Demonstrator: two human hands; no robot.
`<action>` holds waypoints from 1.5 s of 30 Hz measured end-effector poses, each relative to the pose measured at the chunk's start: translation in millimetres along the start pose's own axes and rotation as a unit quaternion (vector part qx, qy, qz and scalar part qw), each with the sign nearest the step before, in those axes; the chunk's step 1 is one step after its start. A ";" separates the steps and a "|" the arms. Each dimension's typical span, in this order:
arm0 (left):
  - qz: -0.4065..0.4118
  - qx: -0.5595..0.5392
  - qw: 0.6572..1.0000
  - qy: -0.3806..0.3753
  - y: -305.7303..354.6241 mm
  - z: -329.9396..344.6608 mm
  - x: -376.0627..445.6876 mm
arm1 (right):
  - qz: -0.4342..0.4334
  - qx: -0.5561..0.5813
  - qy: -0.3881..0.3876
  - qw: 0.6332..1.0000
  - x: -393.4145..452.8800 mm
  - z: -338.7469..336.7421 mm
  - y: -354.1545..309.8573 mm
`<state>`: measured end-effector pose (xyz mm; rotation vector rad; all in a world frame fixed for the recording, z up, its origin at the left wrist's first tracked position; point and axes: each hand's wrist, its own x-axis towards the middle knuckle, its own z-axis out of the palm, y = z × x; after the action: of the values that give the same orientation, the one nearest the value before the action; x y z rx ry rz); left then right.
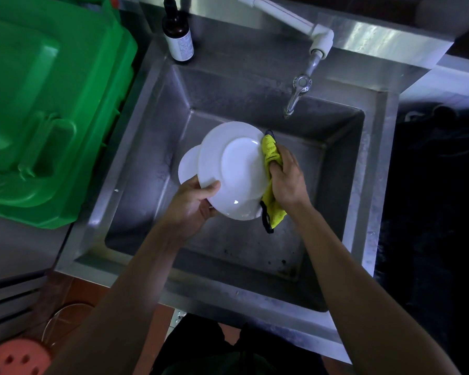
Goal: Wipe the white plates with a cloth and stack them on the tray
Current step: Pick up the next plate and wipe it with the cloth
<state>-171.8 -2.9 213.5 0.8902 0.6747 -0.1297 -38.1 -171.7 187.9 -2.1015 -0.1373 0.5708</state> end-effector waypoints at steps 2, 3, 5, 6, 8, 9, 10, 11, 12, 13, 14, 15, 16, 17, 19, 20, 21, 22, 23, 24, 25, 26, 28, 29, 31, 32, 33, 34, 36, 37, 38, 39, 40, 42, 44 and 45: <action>-0.002 0.021 1.000 -0.014 1.2 -0.1 -1.4 | -0.012 -0.012 -0.003 1.000 1.5 -1.8 -2.3; -0.004 0.029 0.999 -0.020 1.5 -0.4 -1.7 | -0.022 -0.022 -0.004 0.999 2.1 -2.6 -3.3; -0.007 0.044 0.999 -0.025 1.1 -0.5 -1.7 | -0.051 -0.049 -0.008 0.997 3.3 -3.9 -6.3; -0.009 0.052 0.998 -0.024 0.3 0.0 -1.3 | -0.066 -0.065 -0.011 0.996 3.7 -3.8 -8.7; -0.018 0.068 0.997 -0.018 -2.2 1.9 0.3 | -0.097 -0.098 -0.014 0.990 2.9 -1.7 -14.7; -0.022 0.074 0.997 -0.016 -3.5 2.7 1.5 | -0.113 -0.115 -0.015 0.987 1.7 0.3 -18.5; -0.024 0.078 0.997 -0.016 -4.7 3.5 2.6 | -0.128 -0.131 -0.017 0.983 -0.1 2.6 -22.1; -0.025 0.080 0.996 -0.016 -5.3 3.8 3.8 | -0.143 -0.144 -0.020 0.979 -1.8 5.0 -25.0; -0.024 0.082 0.996 -0.016 -5.5 3.9 4.5 | -0.158 -0.154 -0.023 0.975 -3.7 7.1 -27.2; -0.023 0.085 0.996 -0.014 -5.1 3.6 5.4 | -0.171 -0.161 -0.028 0.972 -5.7 8.5 -28.6; -0.020 0.090 0.996 -0.012 -4.3 3.1 6.3 | -0.183 -0.167 -0.036 0.968 -7.8 9.4 -29.6; -0.019 0.098 0.995 -0.010 -3.4 2.3 6.8 | -0.196 -0.173 -0.044 0.964 -10.6 10.3 -30.4; -0.017 0.104 0.994 -0.010 -2.4 1.6 7.6 | -0.213 -0.176 -0.051 0.960 -13.9 11.2 -31.5; -0.016 0.108 0.994 -0.012 -1.5 1.2 8.3 | -0.233 -0.176 -0.057 0.955 -18.0 12.6 -32.7; -0.011 0.111 0.994 -0.011 0.0 1.1 9.2 | -0.276 -0.169 -0.066 0.944 -28.1 16.0 -34.0; -0.009 0.112 0.994 -0.010 0.7 1.1 9.6 | -0.295 -0.160 -0.072 0.939 -33.0 17.8 -33.3; -0.005 0.113 0.994 -0.009 1.2 0.6 9.5 | -0.309 -0.148 -0.079 0.936 -37.6 19.7 -31.4; -0.002 0.114 0.993 -0.009 1.5 -0.2 9.3 | -0.316 -0.135 -0.088 0.935 -41.4 21.1 -28.9; 0.000 0.114 0.993 -0.011 1.4 -1.2 8.9 | -0.316 -0.122 -0.095 0.936 -44.5 22.3 -25.7; 0.000 0.113 0.993 -0.013 0.9 -2.1 8.4 | -0.314 -0.111 -0.100 0.938 -46.4 22.8 -22.4; -0.002 0.113 0.993 -0.016 -0.2 -2.5 7.6 | -0.312 -0.105 -0.103 0.939 -47.2 23.0 -19.0; -0.003 0.114 0.993 -0.018 -1.4 -2.3 6.8 | -0.312 -0.102 -0.104 0.939 -47.1 22.9 -16.0; -0.007 0.120 0.993 -0.022 -3.2 -1.2 5.8 | -0.314 -0.106 -0.103 0.938 -44.4 22.8 -11.7; -0.011 0.122 0.992 -0.022 -3.6 -0.7 5.5 | -0.315 -0.112 -0.096 0.937 -41.7 22.3 -10.6; -0.022 0.126 0.992 -0.019 -3.0 -1.3 4.8 | -0.313 -0.132 -0.064 0.938 -34.1 21.5 -11.0; -0.028 0.128 0.991 -0.019 -2.4 -1.8 4.6 | -0.309 -0.140 -0.046 0.940 -29.7 20.8 -12.0; -0.033 0.129 0.991 -0.020 -2.1 -2.0 4.1 | -0.303 -0.143 -0.031 0.942 -25.3 20.1 -12.8; -0.036 0.128 0.991 -0.019 -2.1 -2.3 3.3 | -0.294 -0.142 -0.022 0.945 -21.1 19.2 -13.3; -0.033 0.122 0.992 -0.012 -2.9 -3.0 2.0 | -0.268 -0.135 -0.011 0.954 -12.7 17.0 -13.1; -0.029 0.116 0.993 -0.007 -3.6 -3.8 1.1 | -0.252 -0.133 -0.010 0.959 -9.3 16.0 -12.3; -0.024 0.110 0.994 -0.004 -4.0 -4.6 0.3 | -0.236 -0.130 -0.010 0.963 -6.5 15.1 -11.1; -0.020 0.104 0.994 0.000 -4.4 -5.4 -0.3 | -0.220 -0.128 -0.012 0.967 -4.2 14.4 -9.8; -0.014 0.098 0.995 0.005 -4.6 -6.2 -0.3 | -0.207 -0.124 -0.012 0.970 -2.2 14.1 -8.2; -0.005 0.085 0.996 0.015 -5.4 -6.6 0.8 | -0.185 -0.109 -0.007 0.977 0.3 13.6 -4.4; 0.000 0.068 0.997 0.025 -6.6 -5.8 2.2 | -0.166 -0.091 -0.001 0.982 0.3 13.7 -1.7; 0.002 0.058 0.998 0.028 -7.3 -5.1 3.1 | -0.162 -0.086 -0.002 0.983 -0.6 14.4 -0.9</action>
<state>-174.6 -3.2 204.5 1.0097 0.7239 -0.1413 -45.0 -160.3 182.2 -2.1839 -0.5369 0.3777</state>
